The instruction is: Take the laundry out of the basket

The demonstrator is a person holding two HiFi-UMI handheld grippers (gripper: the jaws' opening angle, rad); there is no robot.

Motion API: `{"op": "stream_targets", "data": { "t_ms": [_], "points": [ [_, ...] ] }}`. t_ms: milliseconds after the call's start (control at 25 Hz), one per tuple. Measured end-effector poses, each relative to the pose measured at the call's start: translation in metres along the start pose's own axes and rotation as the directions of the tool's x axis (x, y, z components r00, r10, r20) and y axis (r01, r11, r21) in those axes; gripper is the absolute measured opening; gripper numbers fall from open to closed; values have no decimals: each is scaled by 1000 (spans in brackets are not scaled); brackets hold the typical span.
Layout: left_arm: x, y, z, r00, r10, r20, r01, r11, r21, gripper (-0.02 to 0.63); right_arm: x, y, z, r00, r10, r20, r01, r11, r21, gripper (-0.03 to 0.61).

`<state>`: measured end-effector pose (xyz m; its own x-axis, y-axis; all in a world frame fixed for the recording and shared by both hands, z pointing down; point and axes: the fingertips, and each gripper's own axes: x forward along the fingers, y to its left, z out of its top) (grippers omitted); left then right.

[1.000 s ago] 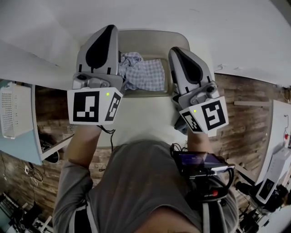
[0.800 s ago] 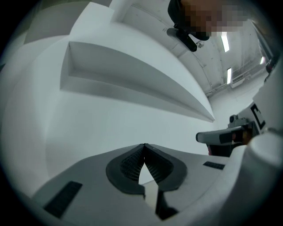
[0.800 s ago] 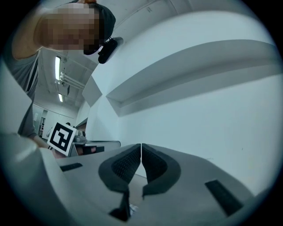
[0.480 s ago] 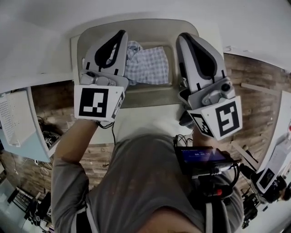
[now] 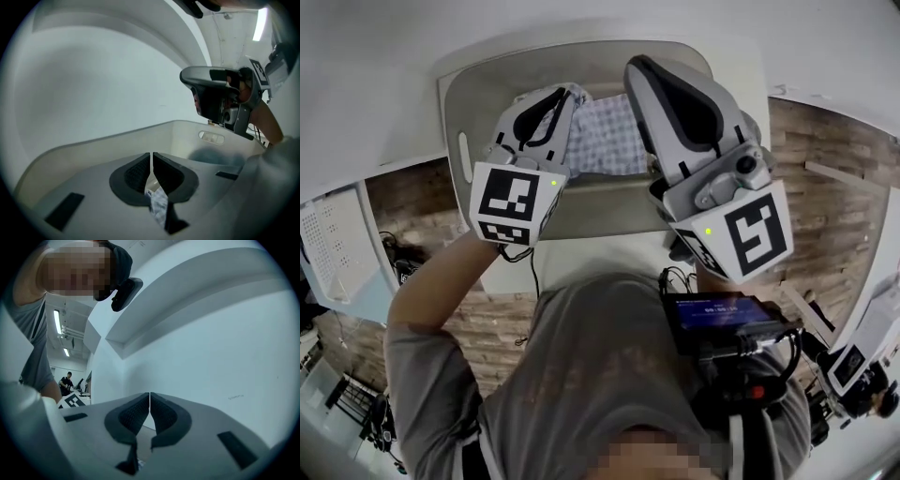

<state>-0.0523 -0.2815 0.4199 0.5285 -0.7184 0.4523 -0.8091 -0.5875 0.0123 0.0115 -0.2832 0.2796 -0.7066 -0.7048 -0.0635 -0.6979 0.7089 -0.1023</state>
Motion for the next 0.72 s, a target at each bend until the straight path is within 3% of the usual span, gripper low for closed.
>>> {"op": "stream_targets", "data": {
  "t_ms": [200, 440, 720],
  "points": [
    [10, -20, -41, 986, -79, -144, 77, 997, -16, 142, 0, 7, -7, 999, 34, -8, -33, 999, 14, 12],
    [10, -22, -68, 956, -85, -281, 86, 996, -9, 211, 1, 13, -6, 998, 55, -8, -55, 998, 45, 12],
    [11, -19, -90, 926, -83, -367, 77, 997, -32, 272, 2, 14, -5, 998, 61, -6, -60, 996, 66, 12]
  ]
}}
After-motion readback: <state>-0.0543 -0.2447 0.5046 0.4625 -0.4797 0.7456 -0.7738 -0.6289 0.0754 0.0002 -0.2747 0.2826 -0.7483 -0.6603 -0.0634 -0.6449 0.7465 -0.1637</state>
